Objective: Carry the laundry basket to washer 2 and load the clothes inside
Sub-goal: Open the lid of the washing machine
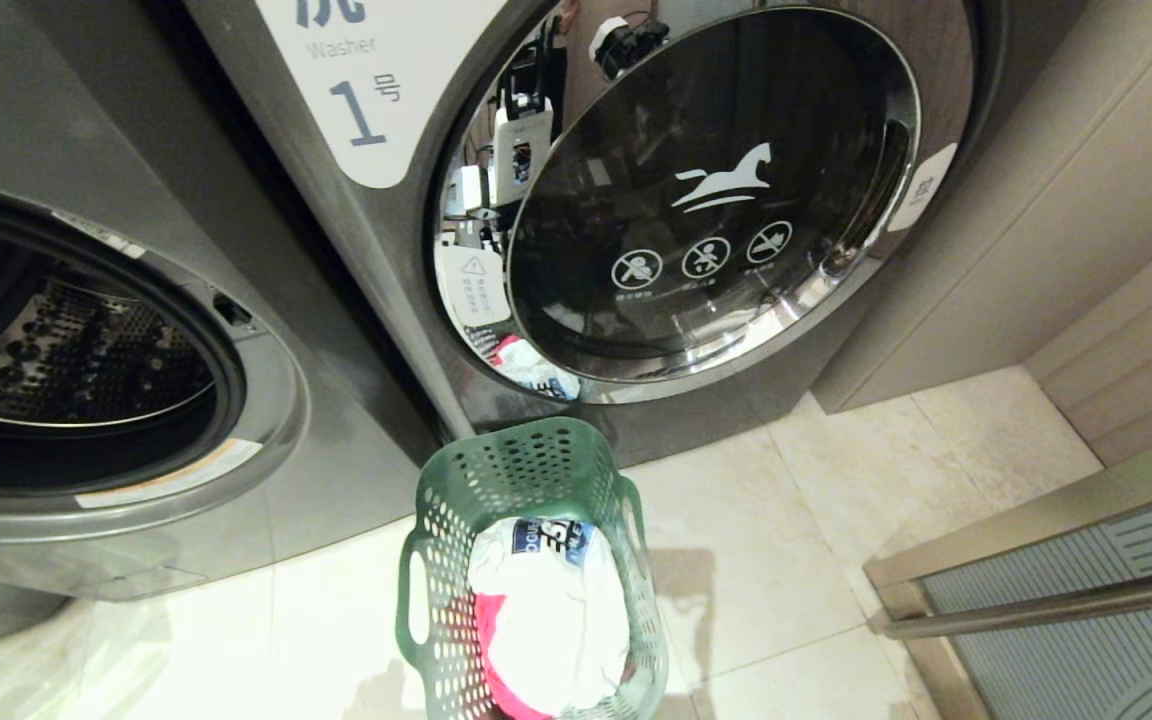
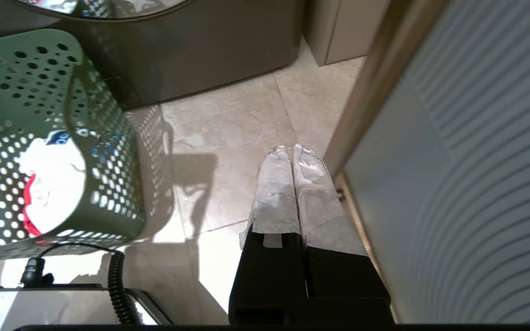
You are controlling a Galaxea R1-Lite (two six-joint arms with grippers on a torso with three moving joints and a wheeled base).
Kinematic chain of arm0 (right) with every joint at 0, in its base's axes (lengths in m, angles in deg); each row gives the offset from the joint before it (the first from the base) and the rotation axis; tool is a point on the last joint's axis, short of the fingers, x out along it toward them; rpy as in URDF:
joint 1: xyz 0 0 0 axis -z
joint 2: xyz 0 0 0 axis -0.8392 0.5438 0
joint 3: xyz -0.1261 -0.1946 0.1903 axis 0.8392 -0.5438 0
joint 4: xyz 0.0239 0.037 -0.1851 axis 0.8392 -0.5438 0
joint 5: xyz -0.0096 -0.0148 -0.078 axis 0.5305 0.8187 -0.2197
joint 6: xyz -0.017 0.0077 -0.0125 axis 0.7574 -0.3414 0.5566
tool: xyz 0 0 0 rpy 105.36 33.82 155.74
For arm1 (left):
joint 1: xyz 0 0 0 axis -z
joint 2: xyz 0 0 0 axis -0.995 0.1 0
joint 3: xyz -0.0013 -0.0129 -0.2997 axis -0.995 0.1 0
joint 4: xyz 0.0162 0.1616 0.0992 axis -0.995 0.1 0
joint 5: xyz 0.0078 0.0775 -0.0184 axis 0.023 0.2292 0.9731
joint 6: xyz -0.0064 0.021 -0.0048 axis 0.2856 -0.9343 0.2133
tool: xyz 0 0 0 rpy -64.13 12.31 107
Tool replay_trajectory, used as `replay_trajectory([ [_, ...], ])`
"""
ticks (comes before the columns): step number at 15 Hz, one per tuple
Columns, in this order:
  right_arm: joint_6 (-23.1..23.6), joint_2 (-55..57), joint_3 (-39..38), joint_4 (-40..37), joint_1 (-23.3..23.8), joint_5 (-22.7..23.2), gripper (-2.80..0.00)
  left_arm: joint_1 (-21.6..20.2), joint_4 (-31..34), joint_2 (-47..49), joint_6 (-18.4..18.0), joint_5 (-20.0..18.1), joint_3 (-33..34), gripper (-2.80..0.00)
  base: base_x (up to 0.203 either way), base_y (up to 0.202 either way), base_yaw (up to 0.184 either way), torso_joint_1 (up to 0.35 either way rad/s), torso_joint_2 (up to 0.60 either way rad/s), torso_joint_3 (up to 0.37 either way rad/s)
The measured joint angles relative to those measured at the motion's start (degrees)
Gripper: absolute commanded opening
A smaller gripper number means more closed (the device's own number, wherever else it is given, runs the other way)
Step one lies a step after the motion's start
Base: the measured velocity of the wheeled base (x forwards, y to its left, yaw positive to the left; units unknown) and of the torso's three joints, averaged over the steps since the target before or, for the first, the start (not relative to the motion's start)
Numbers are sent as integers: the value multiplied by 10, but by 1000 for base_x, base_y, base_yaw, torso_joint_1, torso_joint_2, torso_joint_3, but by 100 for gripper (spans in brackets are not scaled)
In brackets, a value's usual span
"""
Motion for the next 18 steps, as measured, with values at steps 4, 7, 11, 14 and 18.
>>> replay_trajectory([
  [4,0,0,0,0,0,0,-280,0,0,0,4,0,0,-280,0,194,0,3,4,2],
  [7,2,0,0,0,0,0,-280,0,0,0,16,1,0,-280,0,196,-2,1,1,3],
  [11,3,0,0,0,0,1,-280,0,-1,0,16,1,0,-280,0,192,-3,1,1,4],
  [14,1,0,0,0,0,0,-280,0,-1,0,16,1,0,-280,0,195,-4,3,3,0],
  [18,0,0,0,0,0,0,-280,0,-1,0,16,1,0,-280,0,185,-1,3,4,0],
])
